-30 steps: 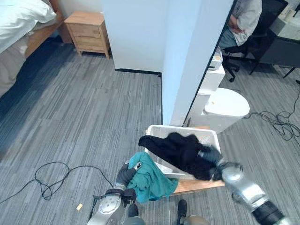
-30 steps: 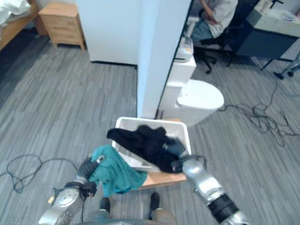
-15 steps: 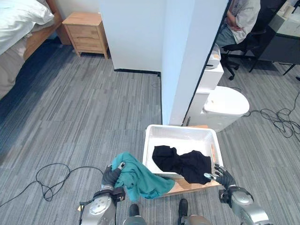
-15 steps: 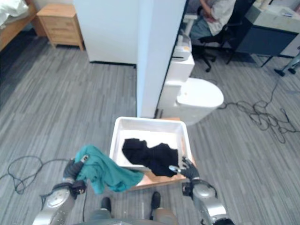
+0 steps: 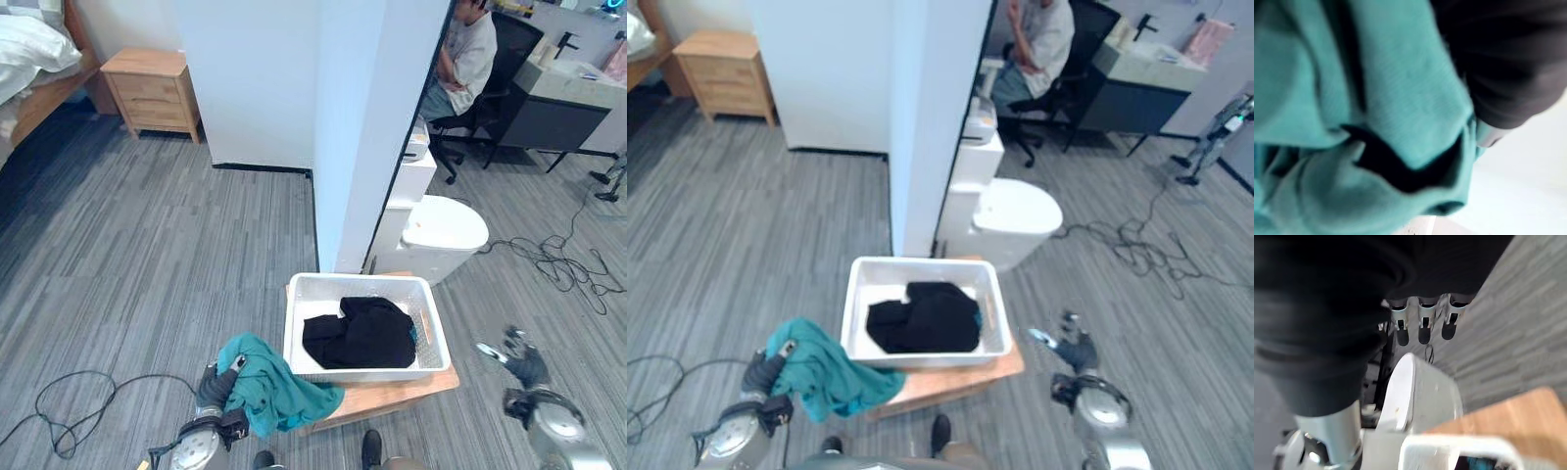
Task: Tidy up the quilt and then pick up the clothes from the bed and put them into the laundry hamper.
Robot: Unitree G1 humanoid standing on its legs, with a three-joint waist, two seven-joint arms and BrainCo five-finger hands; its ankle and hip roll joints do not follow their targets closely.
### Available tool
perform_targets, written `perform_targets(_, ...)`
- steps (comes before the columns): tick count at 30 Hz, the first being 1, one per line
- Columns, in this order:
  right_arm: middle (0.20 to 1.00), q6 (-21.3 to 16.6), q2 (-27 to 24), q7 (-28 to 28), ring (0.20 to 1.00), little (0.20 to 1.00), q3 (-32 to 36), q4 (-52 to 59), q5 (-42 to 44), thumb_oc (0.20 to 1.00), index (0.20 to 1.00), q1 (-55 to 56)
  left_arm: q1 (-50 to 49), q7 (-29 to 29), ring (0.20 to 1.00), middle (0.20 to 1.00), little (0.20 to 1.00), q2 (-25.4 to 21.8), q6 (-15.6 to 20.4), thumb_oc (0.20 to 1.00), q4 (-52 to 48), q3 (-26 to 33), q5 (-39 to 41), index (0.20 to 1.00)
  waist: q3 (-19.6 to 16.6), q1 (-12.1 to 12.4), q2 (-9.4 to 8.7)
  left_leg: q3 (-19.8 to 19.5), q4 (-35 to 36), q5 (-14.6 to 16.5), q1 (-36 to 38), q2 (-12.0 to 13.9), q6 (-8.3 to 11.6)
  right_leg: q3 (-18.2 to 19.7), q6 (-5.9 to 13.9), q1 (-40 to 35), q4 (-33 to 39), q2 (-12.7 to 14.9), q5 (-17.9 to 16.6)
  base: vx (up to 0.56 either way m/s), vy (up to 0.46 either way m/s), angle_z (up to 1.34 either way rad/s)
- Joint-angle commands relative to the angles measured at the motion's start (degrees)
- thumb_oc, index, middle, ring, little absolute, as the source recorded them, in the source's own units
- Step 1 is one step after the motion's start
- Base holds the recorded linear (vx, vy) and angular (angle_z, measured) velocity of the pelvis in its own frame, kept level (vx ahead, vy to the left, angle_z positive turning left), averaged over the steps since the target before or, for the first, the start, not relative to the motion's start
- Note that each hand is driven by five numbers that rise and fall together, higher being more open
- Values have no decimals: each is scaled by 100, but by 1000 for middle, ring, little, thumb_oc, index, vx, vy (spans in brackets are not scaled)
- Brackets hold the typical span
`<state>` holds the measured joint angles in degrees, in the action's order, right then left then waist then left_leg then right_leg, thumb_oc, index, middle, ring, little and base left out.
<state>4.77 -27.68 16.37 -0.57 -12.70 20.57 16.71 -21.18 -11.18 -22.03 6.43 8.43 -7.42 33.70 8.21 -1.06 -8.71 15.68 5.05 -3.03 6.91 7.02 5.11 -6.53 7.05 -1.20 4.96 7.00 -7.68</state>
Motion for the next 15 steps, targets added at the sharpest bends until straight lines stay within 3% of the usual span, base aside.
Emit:
perform_targets(1,1000,576,-416,95,1000,1000,149,-1019,-1594,1000,1000,16,25,-489,200,200,200,168,513,200,238,792,336,200,150,14,169,-296,-5,409,-64,-138,-175,-411,524,-193,4,271,286,20,-34,-2)
perform_targets(3,1000,779,-340,-289,1000,1000,83,-1613,-1385,1000,1000,73,-45,-645,200,200,200,185,675,200,433,1011,205,200,179,40,197,-314,-5,412,-56,-154,-172,-437,516,-217,4,282,298,0,0,0)
perform_targets(5,1000,845,163,-1084,1000,1000,-198,-3600,-1807,1000,1000,-26,-34,-846,200,200,200,123,1347,200,1102,1460,-181,200,265,121,341,-361,-5,426,-20,-189,-155,-499,496,-300,4,314,357,0,2,3)
perform_targets(7,1000,799,614,-1477,1000,1000,-402,-5025,-2151,1000,1000,-127,142,-1129,200,200,200,-88,1645,200,1281,1714,-476,200,277,176,505,-422,-5,412,-58,-199,-138,-522,476,-312,4,328,399,-8,5,17)
perform_targets(10,1000,1059,987,-2063,1000,1000,-598,-5744,-2507,1000,1000,-136,375,-1585,200,200,200,-422,1611,200,967,1958,-884,200,241,197,712,-483,-5,408,-91,-196,-111,-557,448,-333,4,348,465,3,6,16)
perform_targets(11,1000,1125,1219,-2394,1000,1000,-809,-5992,-2572,1000,1000,-113,585,-1779,200,200,200,-708,1467,200,622,2214,-1099,200,184,183,864,-524,-5,406,-114,-195,-85,-574,436,-341,4,370,511,21,9,25)
perform_targets(14,1000,1317,1474,-2822,1000,1000,-1135,-6106,-2395,1000,1000,-121,881,-1834,200,200,200,-1151,1501,200,374,2570,-1259,200,93,98,1028,-511,-5,401,-150,-191,-54,-549,435,-309,4,418,540,-1,7,12)
perform_targets(15,1000,1354,1559,-2884,1000,1000,-1307,-6140,-2394,1000,1000,-110,1129,-1855,200,200,200,-1493,1545,200,316,2713,-1354,200,54,8,1104,-470,-5,396,-170,-184,-43,-498,440,-267,4,435,544,0,0,0)
